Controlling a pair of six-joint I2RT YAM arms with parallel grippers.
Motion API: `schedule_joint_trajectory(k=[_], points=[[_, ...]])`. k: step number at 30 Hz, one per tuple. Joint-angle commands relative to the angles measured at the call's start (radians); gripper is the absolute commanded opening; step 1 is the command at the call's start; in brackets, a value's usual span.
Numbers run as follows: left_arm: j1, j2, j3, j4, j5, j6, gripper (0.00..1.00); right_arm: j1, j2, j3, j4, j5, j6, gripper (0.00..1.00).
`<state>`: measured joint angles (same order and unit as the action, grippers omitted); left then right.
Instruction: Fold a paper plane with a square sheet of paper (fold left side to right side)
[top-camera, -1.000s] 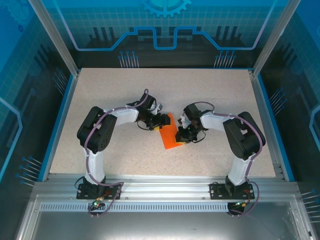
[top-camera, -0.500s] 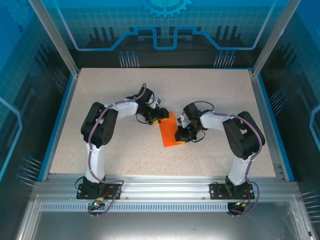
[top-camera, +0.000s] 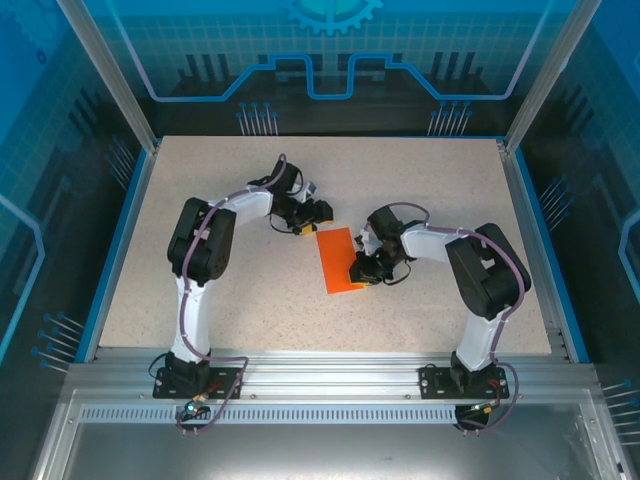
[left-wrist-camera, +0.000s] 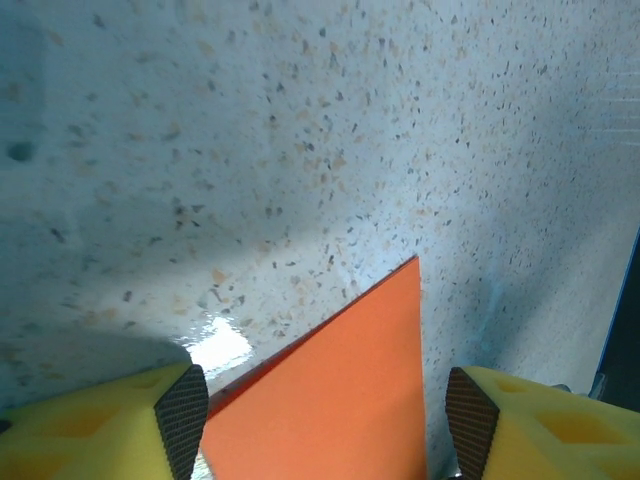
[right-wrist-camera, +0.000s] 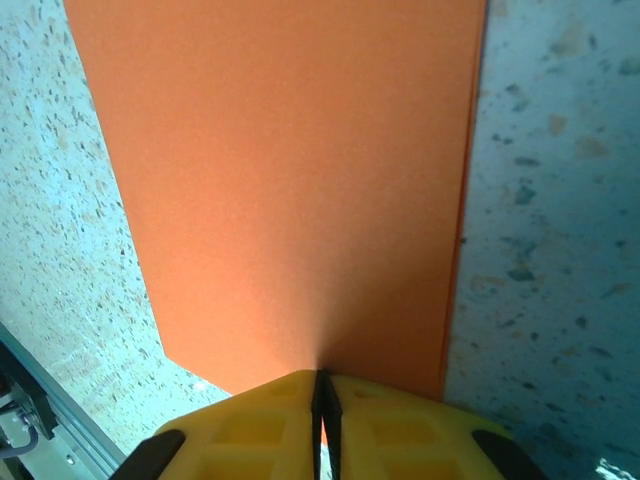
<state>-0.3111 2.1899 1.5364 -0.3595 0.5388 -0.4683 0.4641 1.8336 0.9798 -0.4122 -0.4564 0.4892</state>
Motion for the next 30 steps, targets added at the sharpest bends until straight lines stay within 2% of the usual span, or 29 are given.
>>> schedule_joint_trajectory(k=[1,4,6,8,12,18,23,30], points=[[0.055,-0.095,-0.011,-0.037,-0.068,0.057,0.71,0.007,-0.007,-0.037,0.029,0.012,0.025,0.15],[0.068,-0.200,-0.075,-0.038,-0.072,0.062,0.72,0.007,-0.069,-0.009,0.027,0.006,0.017,0.18],[0.069,-0.272,-0.143,-0.028,-0.077,0.054,0.72,0.000,-0.120,0.024,-0.005,0.040,-0.008,0.30],[0.068,-0.330,-0.229,0.003,-0.067,0.021,0.73,-0.011,-0.145,0.051,-0.035,0.080,-0.037,0.36],[0.052,-0.407,-0.414,0.121,-0.046,-0.062,0.73,-0.033,-0.102,0.141,-0.114,0.161,-0.109,0.41],[-0.007,-0.423,-0.533,0.201,-0.051,-0.125,0.73,-0.032,0.011,0.233,-0.156,0.175,-0.125,0.44],[-0.061,-0.375,-0.544,0.263,-0.038,-0.166,0.72,-0.033,0.053,0.234,-0.117,0.152,-0.114,0.44],[-0.074,-0.315,-0.492,0.259,-0.047,-0.174,0.72,-0.033,0.105,0.235,-0.104,0.130,-0.113,0.32]])
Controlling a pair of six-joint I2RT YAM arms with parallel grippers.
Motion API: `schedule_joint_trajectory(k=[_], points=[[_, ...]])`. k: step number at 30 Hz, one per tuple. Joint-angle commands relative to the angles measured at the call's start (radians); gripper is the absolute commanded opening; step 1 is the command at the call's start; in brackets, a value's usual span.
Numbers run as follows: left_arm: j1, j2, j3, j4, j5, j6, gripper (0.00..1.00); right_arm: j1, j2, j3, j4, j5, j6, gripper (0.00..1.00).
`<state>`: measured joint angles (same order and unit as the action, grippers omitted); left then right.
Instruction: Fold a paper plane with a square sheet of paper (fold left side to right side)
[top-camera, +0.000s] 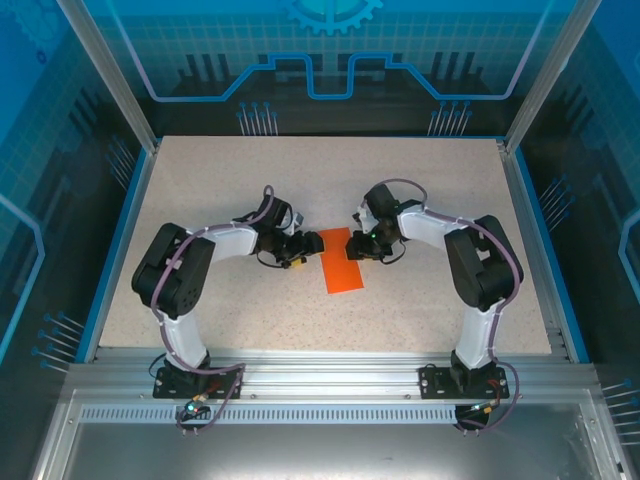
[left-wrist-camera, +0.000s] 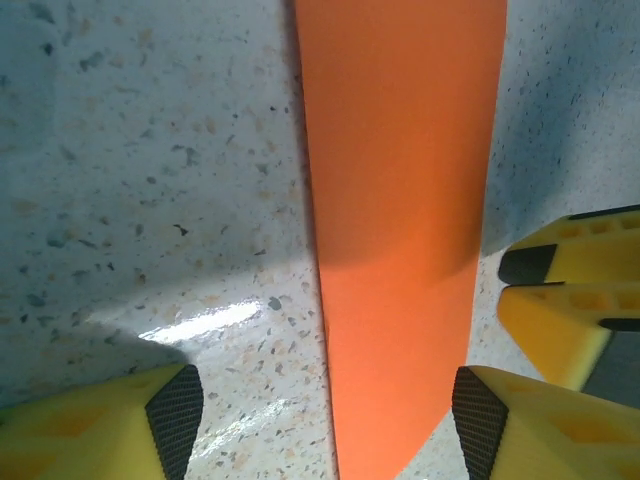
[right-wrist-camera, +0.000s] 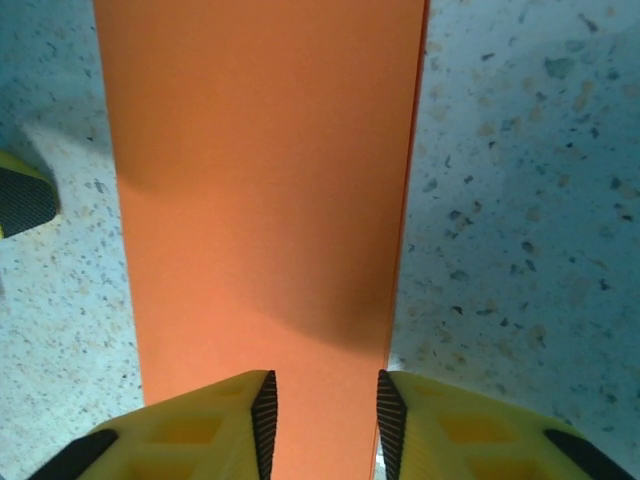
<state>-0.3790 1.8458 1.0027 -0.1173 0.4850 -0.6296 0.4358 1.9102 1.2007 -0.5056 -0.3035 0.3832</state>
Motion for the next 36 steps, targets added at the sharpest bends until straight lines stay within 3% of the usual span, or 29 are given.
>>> schedule_joint_trajectory(k=[1,15,24,36], points=[[-0.007,0.034,0.047,0.014,0.008,-0.010,0.72,-0.005,0.035,0.016,-0.011,-0.022,-0.009,0.31],[-0.023,0.075,0.106,-0.027,0.004,-0.001,0.72,-0.011,0.089,0.026,-0.110,0.100,-0.032,0.22],[-0.035,0.092,0.133,-0.036,-0.002,-0.007,0.72,0.000,0.061,0.013,-0.153,0.199,-0.057,0.23],[-0.034,-0.007,0.099,-0.078,-0.059,0.019,0.72,0.004,-0.082,0.000,-0.051,0.012,-0.030,0.23]])
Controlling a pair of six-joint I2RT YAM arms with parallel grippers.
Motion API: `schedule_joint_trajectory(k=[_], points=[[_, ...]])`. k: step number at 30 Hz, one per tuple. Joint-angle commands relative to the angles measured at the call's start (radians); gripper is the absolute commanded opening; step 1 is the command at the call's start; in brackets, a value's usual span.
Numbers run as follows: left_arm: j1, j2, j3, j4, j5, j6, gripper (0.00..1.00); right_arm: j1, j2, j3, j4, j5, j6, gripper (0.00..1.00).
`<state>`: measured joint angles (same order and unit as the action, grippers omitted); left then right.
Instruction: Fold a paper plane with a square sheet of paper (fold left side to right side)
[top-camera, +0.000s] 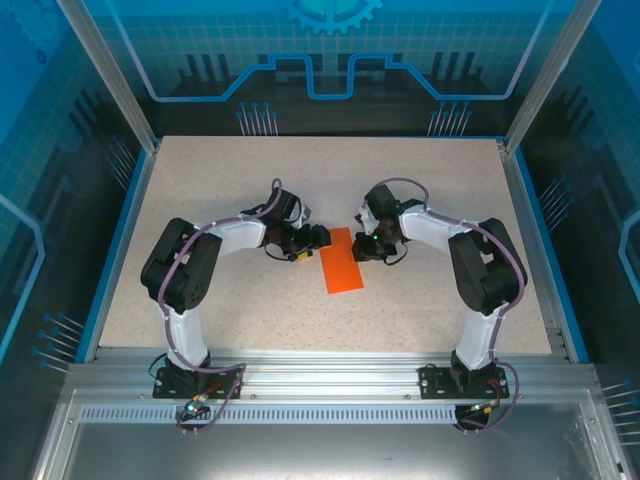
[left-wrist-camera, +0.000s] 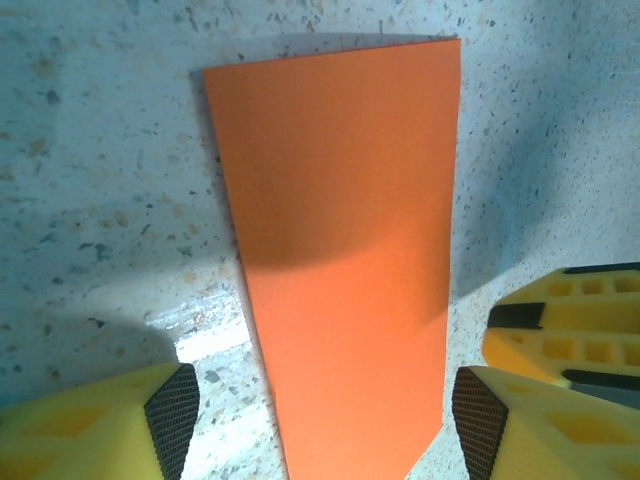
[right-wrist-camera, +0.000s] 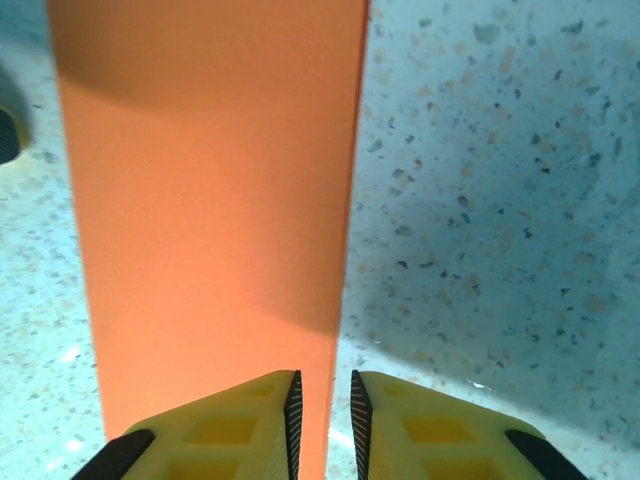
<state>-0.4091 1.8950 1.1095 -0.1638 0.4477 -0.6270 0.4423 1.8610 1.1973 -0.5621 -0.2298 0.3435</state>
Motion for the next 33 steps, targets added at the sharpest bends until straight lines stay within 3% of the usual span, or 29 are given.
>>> schedule_joint_trajectory(k=[1,7,14,33], points=[[-0.003,-0.059,-0.011,-0.030,-0.022,0.016,0.72,-0.001,-0.028,0.005,0.016,-0.083,0.016,0.23],[-0.003,-0.051,-0.019,-0.019,-0.018,0.008,0.73,0.013,0.051,0.024,0.039,-0.118,0.033,0.23],[-0.003,-0.036,-0.010,-0.019,-0.008,0.007,0.72,0.009,0.108,0.031,0.015,-0.070,0.019,0.23],[-0.020,0.082,0.085,-0.031,-0.012,0.000,0.71,-0.016,0.089,-0.006,-0.025,-0.007,0.000,0.23]])
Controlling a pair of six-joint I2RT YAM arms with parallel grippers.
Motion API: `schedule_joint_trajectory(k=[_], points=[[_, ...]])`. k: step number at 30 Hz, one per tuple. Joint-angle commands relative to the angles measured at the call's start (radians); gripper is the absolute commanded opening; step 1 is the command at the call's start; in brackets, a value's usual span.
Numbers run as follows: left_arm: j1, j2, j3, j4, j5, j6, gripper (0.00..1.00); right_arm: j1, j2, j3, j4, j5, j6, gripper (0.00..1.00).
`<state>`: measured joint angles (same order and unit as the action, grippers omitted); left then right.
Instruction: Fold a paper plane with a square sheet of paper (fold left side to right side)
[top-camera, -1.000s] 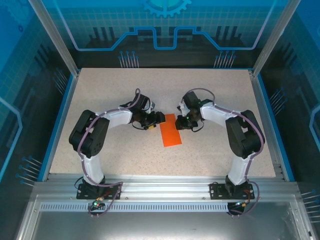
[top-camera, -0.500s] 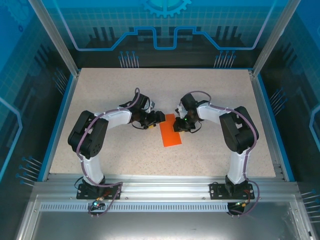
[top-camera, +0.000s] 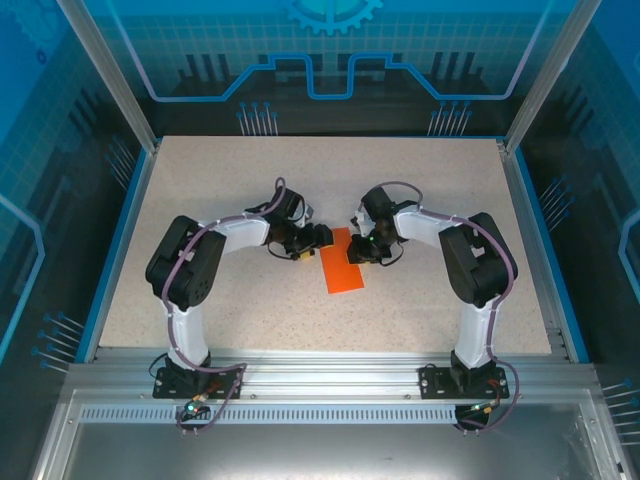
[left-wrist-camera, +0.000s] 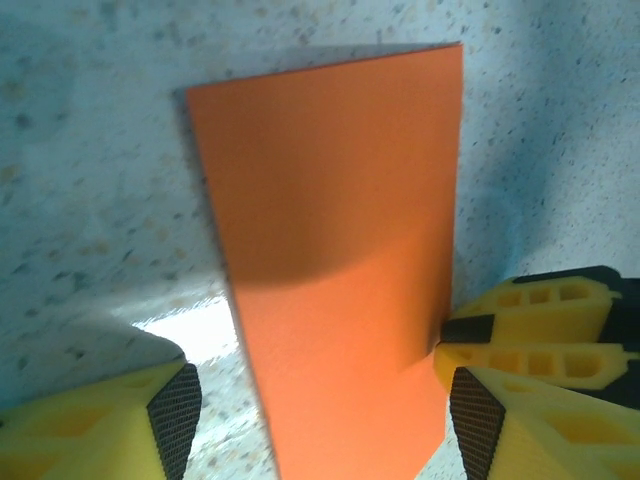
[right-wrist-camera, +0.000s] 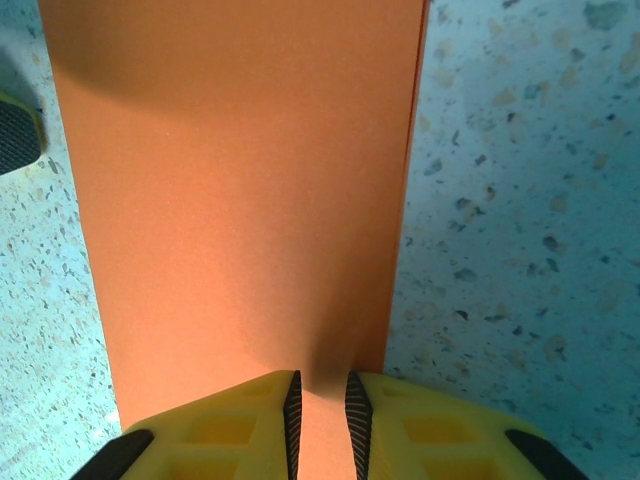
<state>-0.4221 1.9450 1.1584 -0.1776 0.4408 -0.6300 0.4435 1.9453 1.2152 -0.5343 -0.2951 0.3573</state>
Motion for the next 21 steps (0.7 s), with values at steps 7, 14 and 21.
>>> schedule_joint_trajectory(k=[7,14,21], points=[[-0.007,0.085,0.116,-0.057,-0.030,0.022,0.70,-0.019,0.000,-0.027,-0.055,0.053,-0.014,0.23],[-0.006,0.120,0.161,-0.094,-0.040,0.038,0.70,-0.019,-0.003,-0.032,-0.051,0.043,-0.011,0.24],[-0.006,0.112,0.163,-0.084,-0.036,0.050,0.69,-0.019,-0.015,-0.038,-0.039,0.018,-0.005,0.24]])
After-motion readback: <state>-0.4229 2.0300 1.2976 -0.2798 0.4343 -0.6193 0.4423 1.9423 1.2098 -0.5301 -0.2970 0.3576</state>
